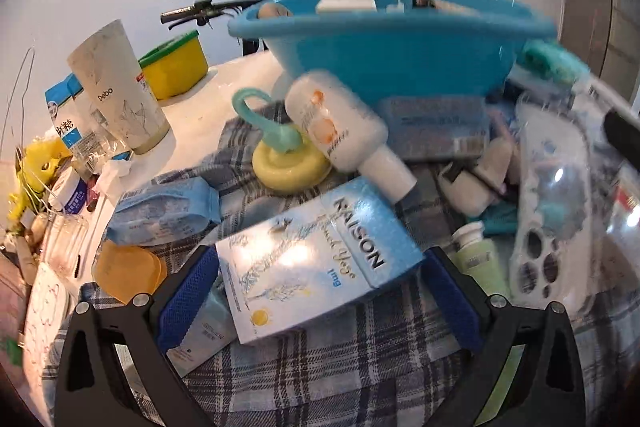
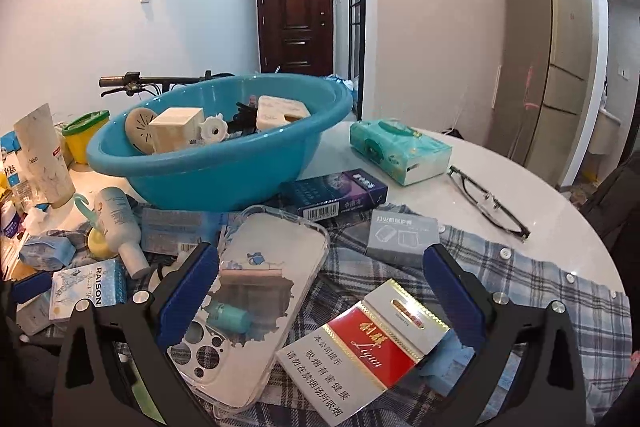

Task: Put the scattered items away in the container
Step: 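Close the left tool on the blue RAISON pack and lift it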

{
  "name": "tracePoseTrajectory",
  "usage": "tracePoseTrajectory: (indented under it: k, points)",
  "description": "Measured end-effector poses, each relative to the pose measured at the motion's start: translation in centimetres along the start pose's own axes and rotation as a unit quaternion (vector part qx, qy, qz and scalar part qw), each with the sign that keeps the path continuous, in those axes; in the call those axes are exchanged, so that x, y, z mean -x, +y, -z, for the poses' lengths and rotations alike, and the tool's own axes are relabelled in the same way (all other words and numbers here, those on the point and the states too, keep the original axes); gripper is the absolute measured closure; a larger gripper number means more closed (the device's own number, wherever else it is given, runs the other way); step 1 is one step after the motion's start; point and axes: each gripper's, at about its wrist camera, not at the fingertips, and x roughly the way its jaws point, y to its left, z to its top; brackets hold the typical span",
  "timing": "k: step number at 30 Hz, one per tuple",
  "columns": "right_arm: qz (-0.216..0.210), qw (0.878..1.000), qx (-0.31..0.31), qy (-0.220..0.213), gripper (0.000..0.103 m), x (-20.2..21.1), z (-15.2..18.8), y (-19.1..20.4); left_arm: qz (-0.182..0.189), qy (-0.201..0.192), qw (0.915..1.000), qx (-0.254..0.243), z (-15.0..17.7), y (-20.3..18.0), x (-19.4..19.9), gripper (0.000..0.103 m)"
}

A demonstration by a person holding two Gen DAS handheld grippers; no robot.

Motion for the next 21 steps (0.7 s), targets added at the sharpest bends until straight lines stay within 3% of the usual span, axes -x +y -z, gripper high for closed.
tracePoseTrajectory:
  k: [5, 8, 15, 19, 21]
  points:
    - [-0.031, 0.999, -0.007, -0.003, 0.002, 1.1, -0.4, 0.0, -0.016, 0.005, 0.9997, 0.016, 0.0, 0.5, -0.4, 0.000]
    - [-0.020, 0.999, 0.004, -0.024, 0.002, 1.8, -0.4, 0.4, 0.001, 0.010, 0.9979, 0.064, 0.0, 2.2, -0.6, 0.000]
    - [-0.012, 1.000, 0.011, -0.017, 0.002, 1.4, -0.4, 0.5, 0.011, 0.016, 0.9947, 0.101, 0.6, 4.0, -0.5, 0.000]
    - [-0.016, 1.000, 0.011, -0.011, 0.002, 1.2, -0.2, 0.5, 0.039, 0.000, 0.9938, 0.104, 0.5, 4.1, -0.2, 0.000]
    - [-0.019, 1.000, 0.012, -0.009, 0.002, 1.1, -0.2, 0.5, 0.071, 0.004, 0.9933, 0.091, 0.3, 3.7, -0.4, 0.000]
